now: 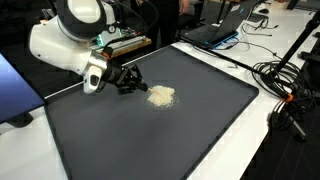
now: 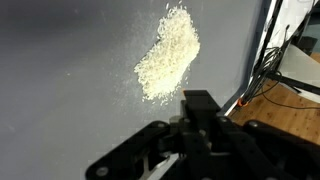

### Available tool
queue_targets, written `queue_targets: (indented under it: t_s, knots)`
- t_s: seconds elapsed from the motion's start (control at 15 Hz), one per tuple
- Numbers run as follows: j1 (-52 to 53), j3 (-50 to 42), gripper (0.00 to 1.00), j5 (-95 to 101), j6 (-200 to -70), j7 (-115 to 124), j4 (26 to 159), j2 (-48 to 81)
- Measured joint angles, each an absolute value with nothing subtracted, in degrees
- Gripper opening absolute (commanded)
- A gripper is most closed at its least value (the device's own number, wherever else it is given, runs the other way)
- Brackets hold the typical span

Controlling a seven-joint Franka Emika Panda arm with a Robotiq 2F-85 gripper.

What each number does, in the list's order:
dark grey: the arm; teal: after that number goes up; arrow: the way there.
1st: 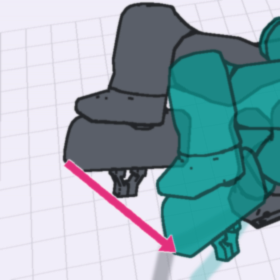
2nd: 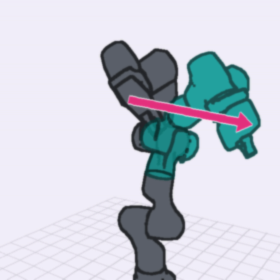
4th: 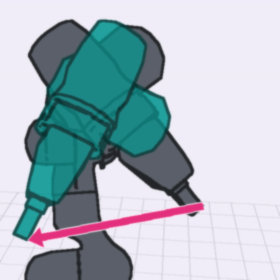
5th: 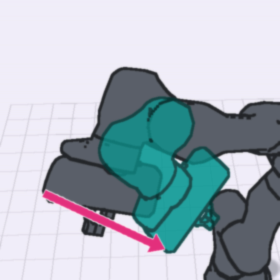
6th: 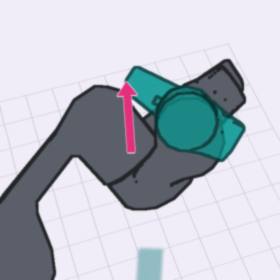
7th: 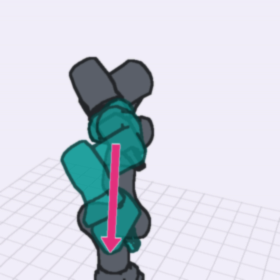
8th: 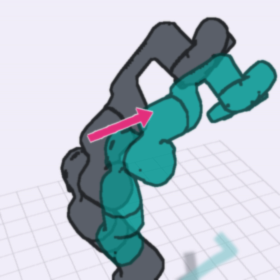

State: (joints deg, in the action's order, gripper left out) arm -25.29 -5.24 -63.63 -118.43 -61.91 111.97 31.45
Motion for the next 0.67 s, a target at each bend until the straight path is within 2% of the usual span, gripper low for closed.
queue_targets:
  t_s: [0.33,0.67]
  knots:
    - [-20.4,-7.8,0.03,-63.1,-122.4,-61.8,117.8,25.3]
    - [-14.5,-8.5,0.03,-57.9,-134.4,-60.4,122.9,19.7]
